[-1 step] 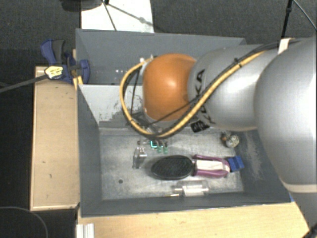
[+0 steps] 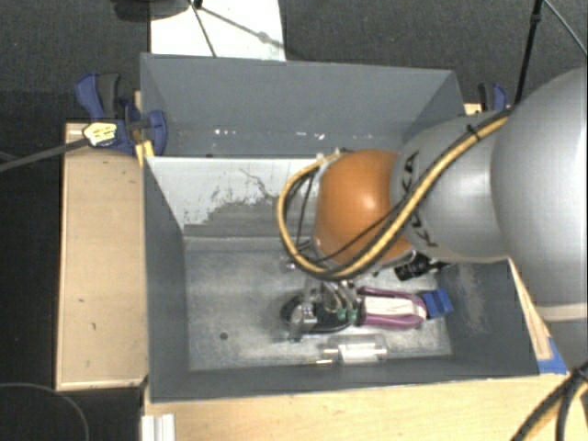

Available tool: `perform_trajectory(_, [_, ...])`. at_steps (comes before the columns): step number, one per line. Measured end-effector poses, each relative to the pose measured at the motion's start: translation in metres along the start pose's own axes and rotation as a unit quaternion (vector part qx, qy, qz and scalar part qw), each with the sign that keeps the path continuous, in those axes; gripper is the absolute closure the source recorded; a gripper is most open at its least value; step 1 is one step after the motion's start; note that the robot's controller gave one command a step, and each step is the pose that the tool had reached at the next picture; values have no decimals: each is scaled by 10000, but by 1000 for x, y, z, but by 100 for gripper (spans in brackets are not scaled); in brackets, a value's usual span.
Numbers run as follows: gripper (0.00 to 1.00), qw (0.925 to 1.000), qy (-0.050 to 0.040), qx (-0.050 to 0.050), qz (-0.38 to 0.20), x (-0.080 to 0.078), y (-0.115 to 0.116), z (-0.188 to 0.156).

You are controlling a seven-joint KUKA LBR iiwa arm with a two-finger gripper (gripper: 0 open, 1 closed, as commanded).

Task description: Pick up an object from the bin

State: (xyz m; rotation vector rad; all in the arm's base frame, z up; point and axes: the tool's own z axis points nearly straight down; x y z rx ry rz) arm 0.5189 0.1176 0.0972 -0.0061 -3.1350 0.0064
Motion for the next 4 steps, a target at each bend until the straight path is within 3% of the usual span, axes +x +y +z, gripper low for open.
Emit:
perform_trajectory(1, [0,9999,-27,-25,166,-3,-47,27])
perform_trajectory(2, [100,9999,-22,-32,161,-3,-44,25])
perform_trajectory(3, [100,9988,-77,-21,-483,-10,-51,-78])
perform_trajectory(4, [100,9988,-87,-25,-483,-3,-45,-197])
